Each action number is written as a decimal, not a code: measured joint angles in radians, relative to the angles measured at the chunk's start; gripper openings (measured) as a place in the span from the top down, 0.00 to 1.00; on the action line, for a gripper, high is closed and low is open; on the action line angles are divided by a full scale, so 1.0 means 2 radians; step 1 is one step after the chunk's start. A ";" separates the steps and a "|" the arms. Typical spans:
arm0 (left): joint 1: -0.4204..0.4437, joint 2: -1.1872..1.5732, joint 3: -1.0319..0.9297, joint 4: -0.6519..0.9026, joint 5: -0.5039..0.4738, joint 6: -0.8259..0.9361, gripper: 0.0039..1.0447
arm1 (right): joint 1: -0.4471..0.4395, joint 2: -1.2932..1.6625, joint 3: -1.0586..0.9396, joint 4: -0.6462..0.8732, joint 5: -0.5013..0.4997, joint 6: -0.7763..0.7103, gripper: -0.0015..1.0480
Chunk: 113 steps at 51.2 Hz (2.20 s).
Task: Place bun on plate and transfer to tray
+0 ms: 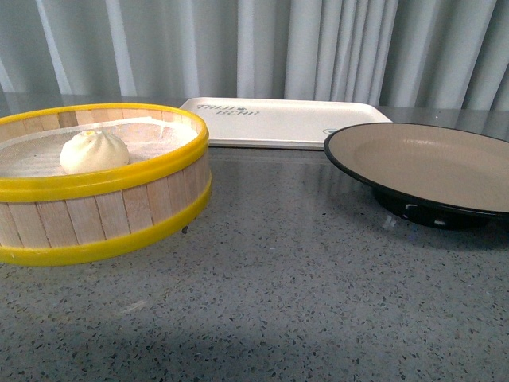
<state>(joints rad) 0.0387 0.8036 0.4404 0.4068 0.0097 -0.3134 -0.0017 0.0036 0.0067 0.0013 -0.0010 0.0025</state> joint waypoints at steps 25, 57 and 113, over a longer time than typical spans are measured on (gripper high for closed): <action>-0.013 0.255 0.296 -0.200 0.083 0.151 0.06 | 0.000 0.000 0.000 0.000 0.000 0.000 0.08; -0.070 0.321 0.381 -0.338 0.066 0.222 0.06 | 0.000 0.000 0.000 0.000 0.000 0.000 0.08; -0.080 0.375 0.387 -0.352 0.034 0.195 0.06 | 0.000 0.000 0.000 0.000 0.000 0.000 0.08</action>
<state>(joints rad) -0.1215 1.5539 1.2137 -0.2966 0.0776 0.0765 -0.0017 0.0036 0.0063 0.0013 -0.0010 0.0025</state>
